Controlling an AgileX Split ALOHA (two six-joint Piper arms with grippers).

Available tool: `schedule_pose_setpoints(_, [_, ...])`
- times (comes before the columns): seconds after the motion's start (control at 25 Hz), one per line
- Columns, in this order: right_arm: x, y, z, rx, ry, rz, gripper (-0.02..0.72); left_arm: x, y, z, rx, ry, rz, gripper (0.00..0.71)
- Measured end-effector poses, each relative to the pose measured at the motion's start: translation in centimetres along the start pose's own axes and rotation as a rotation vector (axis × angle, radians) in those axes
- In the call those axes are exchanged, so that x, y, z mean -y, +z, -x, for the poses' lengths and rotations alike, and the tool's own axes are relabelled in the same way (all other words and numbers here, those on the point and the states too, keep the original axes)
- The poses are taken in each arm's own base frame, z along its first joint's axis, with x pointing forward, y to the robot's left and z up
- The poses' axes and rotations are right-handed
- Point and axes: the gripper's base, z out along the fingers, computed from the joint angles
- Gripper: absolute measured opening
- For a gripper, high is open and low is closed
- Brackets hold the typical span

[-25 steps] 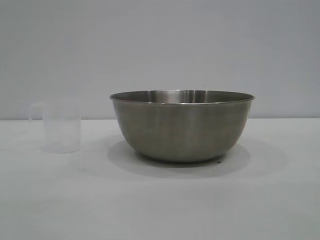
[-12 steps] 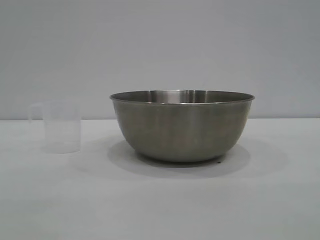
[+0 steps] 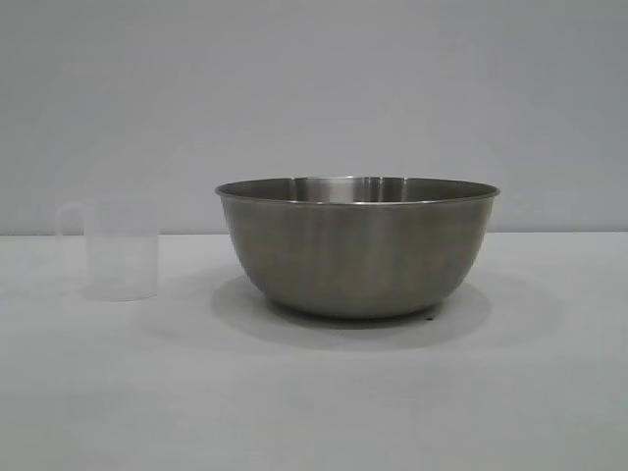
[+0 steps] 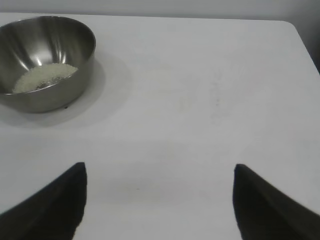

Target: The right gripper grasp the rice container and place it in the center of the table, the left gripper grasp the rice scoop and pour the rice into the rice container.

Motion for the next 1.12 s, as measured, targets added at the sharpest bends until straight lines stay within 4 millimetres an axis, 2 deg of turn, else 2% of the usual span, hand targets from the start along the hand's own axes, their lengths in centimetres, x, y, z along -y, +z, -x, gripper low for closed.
schedule_pose_setpoints(1.12, [-0.03, 0.00, 0.00, 0.000, 0.015, -0.024, 0.566, 0.03, 0.00, 0.00, 0.000, 0.004, -0.004, 0.515])
